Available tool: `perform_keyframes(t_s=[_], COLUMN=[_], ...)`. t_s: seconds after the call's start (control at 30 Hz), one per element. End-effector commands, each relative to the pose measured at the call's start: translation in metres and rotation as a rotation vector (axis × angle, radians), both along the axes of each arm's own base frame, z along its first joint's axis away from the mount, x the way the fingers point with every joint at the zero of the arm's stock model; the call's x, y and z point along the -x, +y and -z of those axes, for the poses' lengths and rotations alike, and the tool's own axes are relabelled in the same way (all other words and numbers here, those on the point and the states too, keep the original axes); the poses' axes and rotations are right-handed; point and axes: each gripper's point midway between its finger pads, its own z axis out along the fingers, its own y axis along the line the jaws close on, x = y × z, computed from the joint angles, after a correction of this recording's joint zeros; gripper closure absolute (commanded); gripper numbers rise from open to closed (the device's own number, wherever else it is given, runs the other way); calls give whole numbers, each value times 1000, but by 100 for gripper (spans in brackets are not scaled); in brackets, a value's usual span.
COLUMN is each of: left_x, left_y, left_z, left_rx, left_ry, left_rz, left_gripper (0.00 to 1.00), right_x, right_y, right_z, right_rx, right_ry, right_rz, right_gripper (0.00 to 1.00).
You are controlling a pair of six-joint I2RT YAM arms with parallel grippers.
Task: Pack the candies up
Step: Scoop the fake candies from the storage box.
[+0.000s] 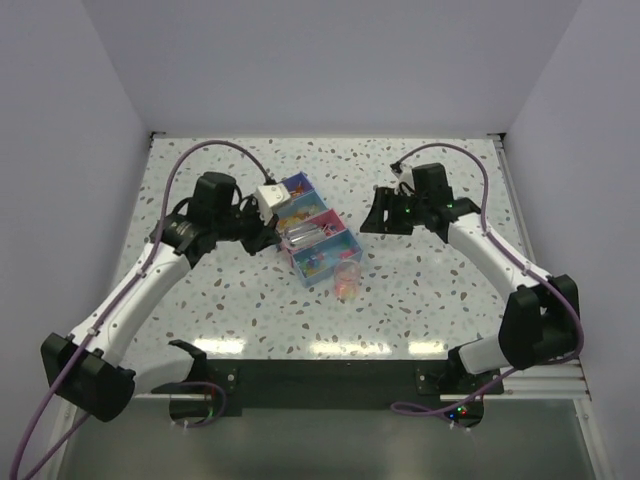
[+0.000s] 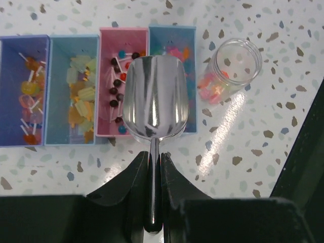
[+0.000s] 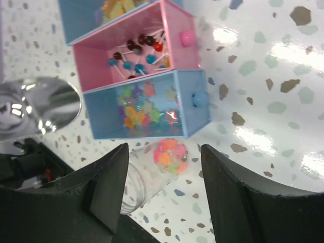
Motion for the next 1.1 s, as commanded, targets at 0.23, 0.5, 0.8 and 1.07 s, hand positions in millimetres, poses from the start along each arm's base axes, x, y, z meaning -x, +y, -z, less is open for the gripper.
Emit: perform_keyframes(t_s=[0.23, 0.5, 0.8, 1.07], left_x=[17, 13, 7, -5], left_y=[-10, -14, -31, -32], left_z=[25, 48, 55, 63], left_rx=[-248, -299, -289, -397], left_ry=[202, 337, 401, 411], left_rz=[-6, -59, -65, -124], left_gripper=[100, 100, 100, 100], right_x=[-20, -28, -30, -33], right_y=[-6, 3, 14, 20], right_z=[26, 39, 48, 56], right_rx=[236, 292, 288, 292], right_ry=[-33, -35, -30, -26], right_rz=[46, 40, 14, -6], right_gripper=[37, 36, 36, 38])
